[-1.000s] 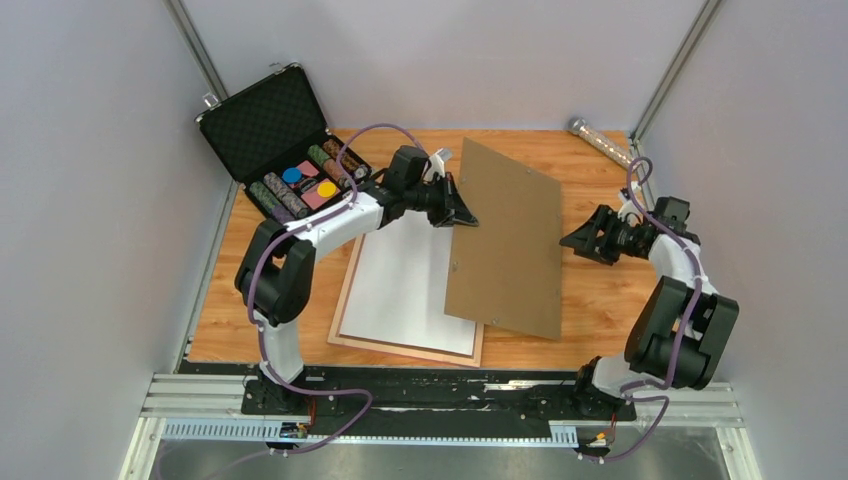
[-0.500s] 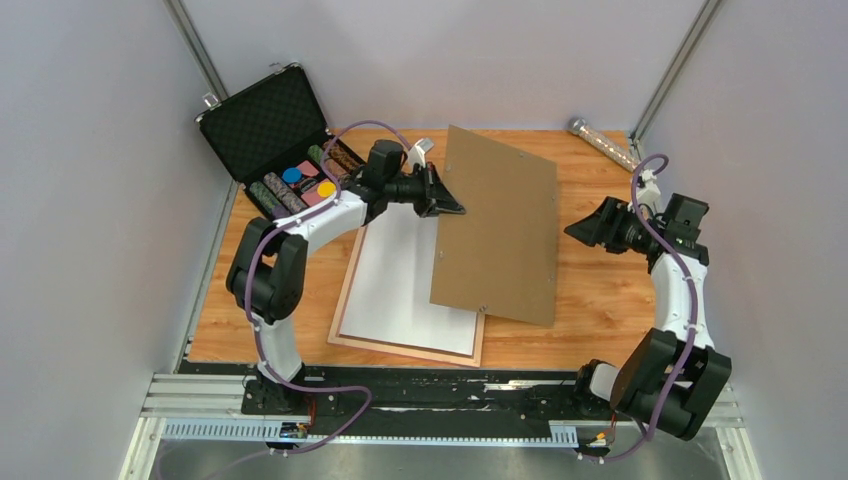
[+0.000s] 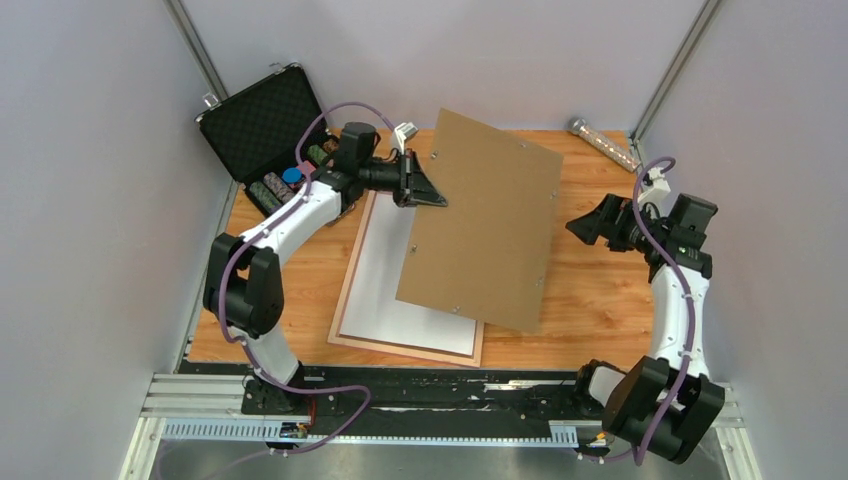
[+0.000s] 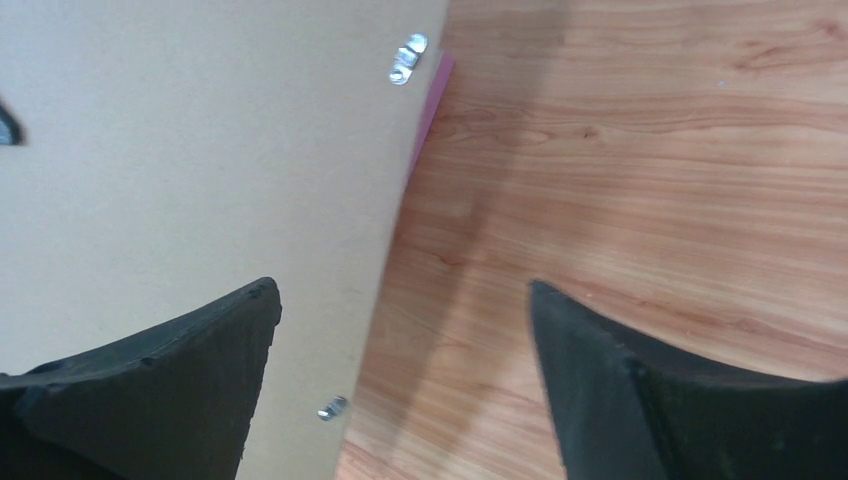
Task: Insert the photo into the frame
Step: Turn over the photo frame item at the center of the board.
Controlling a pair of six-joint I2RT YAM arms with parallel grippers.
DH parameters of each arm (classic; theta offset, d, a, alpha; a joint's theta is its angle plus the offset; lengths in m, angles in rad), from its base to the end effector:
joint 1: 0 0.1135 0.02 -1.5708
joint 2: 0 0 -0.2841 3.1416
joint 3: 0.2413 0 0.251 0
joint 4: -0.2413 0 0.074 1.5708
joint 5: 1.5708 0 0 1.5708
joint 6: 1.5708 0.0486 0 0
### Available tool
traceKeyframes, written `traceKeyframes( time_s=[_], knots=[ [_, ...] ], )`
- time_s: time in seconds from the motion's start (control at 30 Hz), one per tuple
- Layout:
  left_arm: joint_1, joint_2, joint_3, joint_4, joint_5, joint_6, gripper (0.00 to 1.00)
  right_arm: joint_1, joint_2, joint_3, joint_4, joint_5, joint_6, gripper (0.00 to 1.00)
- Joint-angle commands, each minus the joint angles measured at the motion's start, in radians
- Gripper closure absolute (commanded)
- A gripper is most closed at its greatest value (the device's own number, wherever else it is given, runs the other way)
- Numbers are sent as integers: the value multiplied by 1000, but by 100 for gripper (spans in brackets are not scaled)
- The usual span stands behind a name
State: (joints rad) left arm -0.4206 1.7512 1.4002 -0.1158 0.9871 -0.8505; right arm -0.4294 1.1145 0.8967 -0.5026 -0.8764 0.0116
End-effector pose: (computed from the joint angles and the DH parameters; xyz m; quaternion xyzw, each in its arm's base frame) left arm 0.3581 -0.2046 0.3202 0.0828 0.7856 -0.5988 0.1322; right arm 0.2199 -0.0596 0.3051 0.0096 0.8432 0.3007 0.4456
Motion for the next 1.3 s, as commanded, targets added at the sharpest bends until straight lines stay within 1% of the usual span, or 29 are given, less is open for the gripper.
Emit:
traceKeyframes(
  time_s=[0.0,0.2,0.4,0.5,0.57,0.63,0.7,0.83,0.97,1.17,1.27],
  knots=[
    [64,-115,32,-83,93,107,100,1,-42,23,23,53,-6,0],
    [108,-187,20,-135,135,172,100,6,-81,54,-23,82,-50,0],
    [134,-258,11,-152,158,194,100,35,-101,60,-31,74,-43,0],
    [158,-293,7,-168,173,209,100,62,-95,65,-31,70,-27,2],
    [179,-316,18,-219,188,268,100,93,-90,69,-30,82,-19,3],
    [199,-322,40,-305,203,336,100,138,-83,74,-24,112,-18,3],
    [221,-325,45,-365,231,370,100,196,-76,69,-6,149,5,4],
    [276,-344,17,-382,261,400,100,287,-54,50,51,199,33,5],
    [331,-360,-3,-394,276,414,100,341,-24,44,83,218,28,6],
    [378,-383,6,-449,296,465,100,416,-20,-9,194,275,25,8],
    [395,-391,-2,-448,311,450,100,459,-4,-28,223,315,49,9]
  ],
)
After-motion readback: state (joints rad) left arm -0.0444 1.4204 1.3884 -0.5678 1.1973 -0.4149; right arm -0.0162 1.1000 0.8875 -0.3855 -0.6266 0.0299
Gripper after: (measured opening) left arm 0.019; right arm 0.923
